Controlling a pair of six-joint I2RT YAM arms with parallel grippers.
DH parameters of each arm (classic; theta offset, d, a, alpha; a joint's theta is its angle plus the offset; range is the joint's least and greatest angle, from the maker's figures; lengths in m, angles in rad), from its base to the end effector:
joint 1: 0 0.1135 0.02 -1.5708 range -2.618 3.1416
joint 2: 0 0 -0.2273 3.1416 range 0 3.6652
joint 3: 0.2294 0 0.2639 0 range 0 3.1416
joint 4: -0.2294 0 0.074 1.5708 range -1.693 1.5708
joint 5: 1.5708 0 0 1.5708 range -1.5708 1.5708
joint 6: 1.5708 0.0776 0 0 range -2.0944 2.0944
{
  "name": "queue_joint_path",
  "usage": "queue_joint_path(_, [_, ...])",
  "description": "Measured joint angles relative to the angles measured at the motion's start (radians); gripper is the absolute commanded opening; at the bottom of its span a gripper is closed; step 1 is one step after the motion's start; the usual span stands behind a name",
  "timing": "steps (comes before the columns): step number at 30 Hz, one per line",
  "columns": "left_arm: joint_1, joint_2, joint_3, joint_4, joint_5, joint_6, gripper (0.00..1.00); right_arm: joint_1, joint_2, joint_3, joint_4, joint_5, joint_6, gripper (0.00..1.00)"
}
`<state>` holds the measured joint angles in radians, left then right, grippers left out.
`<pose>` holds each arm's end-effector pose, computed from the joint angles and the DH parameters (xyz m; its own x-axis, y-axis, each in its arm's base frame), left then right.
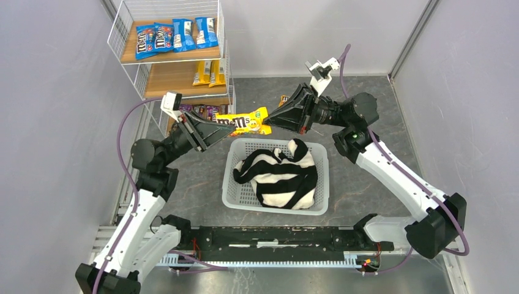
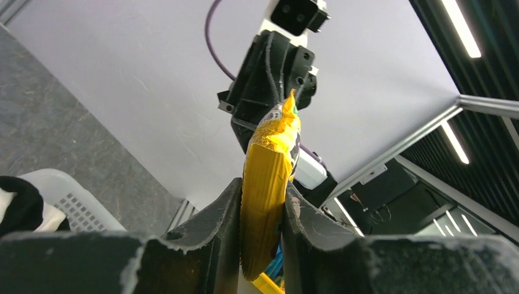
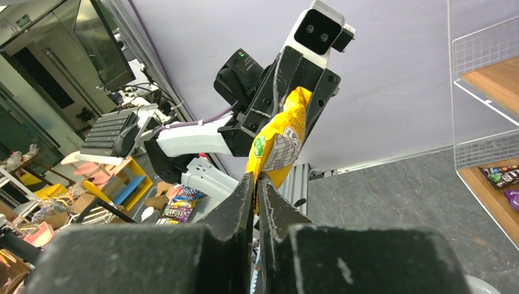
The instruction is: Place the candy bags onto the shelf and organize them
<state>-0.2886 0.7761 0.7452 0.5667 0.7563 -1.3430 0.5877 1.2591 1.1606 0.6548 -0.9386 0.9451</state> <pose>0.2041 -0.1161 0.3914 -0.6422 -0.5485 -0.5355 0.6513 -0.0220 -0.7585 0.2264 0.2260 0.4276 -0.4703 0.2622 -0.8426 -0.8820 -0.1718 0.4389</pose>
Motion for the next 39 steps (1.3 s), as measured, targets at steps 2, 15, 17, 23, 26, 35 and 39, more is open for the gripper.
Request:
queue_joint_path(2, [0.0,0.001,0.0,-0.025,-0.012,0.006,0.3,-0.005,0.001,0.0,-0.011,0.0,-0.005,0.31])
queue_joint_path(15, [0.059,-0.073,-0.016,-0.348,-0.251,0.009,0.28,-0.24,-0.005,-0.047,-0.275,0.068,-0.179,0.72])
queue_joint_path(17, [0.107,-0.084,-0.005,-0.448,-0.296,0.02,0.28,-0.257,-0.005,-0.048,-0.366,0.098,-0.239,0.72])
queue_joint_path(23, [0.232,-0.062,0.099,-0.75,-0.494,0.082,0.29,-0.264,-0.005,-0.08,-0.499,0.114,-0.344,0.72])
queue_joint_path(26, [0.26,-0.042,0.139,-0.806,-0.599,0.103,0.28,-0.27,-0.005,-0.093,-0.528,0.113,-0.371,0.72])
queue_joint_path(35, [0.314,0.056,0.167,-0.78,-0.939,0.112,0.29,-0.277,-0.029,-0.145,-0.519,0.097,-0.386,0.73])
queue_joint_path(39, [0.334,0.148,0.183,-0.718,-1.025,0.086,0.3,-0.277,-0.033,-0.161,-0.513,0.085,-0.385,0.73])
